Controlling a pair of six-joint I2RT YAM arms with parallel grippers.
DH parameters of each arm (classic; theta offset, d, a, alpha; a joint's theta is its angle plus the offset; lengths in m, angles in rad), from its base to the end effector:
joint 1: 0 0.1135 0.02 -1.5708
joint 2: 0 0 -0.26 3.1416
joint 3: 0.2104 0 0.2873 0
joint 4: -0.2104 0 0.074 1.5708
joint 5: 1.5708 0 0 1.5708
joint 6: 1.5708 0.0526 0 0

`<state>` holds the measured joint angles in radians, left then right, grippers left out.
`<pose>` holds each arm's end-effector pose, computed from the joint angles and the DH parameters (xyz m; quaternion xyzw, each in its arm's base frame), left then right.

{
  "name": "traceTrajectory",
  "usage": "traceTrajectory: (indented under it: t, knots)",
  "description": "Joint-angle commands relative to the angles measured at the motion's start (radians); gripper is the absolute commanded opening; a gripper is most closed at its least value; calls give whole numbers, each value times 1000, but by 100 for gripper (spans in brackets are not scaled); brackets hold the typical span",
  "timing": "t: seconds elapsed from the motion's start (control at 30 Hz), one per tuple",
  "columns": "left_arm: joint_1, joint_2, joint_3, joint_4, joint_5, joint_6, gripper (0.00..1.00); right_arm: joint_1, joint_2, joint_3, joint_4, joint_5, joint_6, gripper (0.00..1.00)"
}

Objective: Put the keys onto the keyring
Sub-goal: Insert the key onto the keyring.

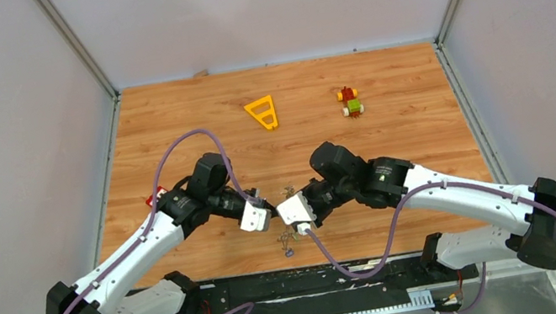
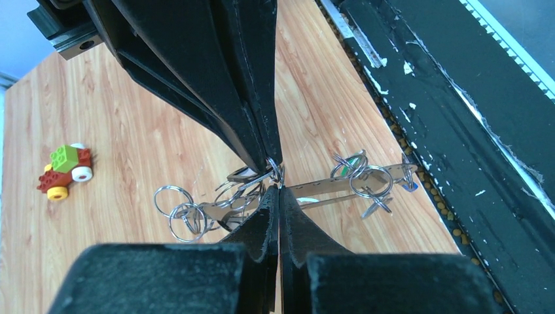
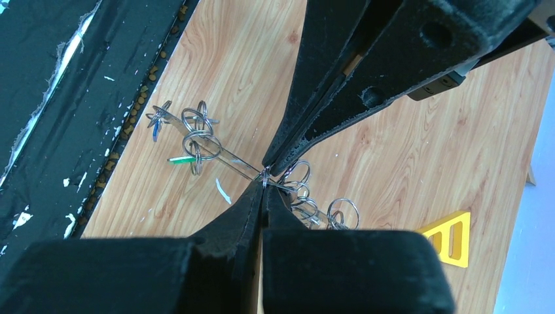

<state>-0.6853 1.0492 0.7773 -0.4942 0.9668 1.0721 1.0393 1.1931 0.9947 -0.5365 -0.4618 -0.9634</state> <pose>0.1678 -0.1931 0.2493 0.7434 0.3798 -0.3531 0.4224 0.1325 0.2716 0.2774 -0.7994 0.4015 0.2240 0.3869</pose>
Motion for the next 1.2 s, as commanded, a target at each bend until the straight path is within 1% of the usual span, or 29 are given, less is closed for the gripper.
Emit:
traceTrajectory:
  t: [0.0, 0.87, 1.03, 1.17]
  knots:
    - [-2, -9, 22, 62, 11, -18, 0, 13, -15, 12, -14, -25, -9, 0]
    - [9, -32, 12, 85, 7, -27, 0, 15, -56, -20, -19, 38, -33, 0]
    - [27, -43, -5, 147, 8, -79, 0, 14, -56, -27, -11, 44, -28, 0]
    - [53, -44, -21, 211, 26, -144, 0, 14, -58, -46, 37, 83, -7, 0]
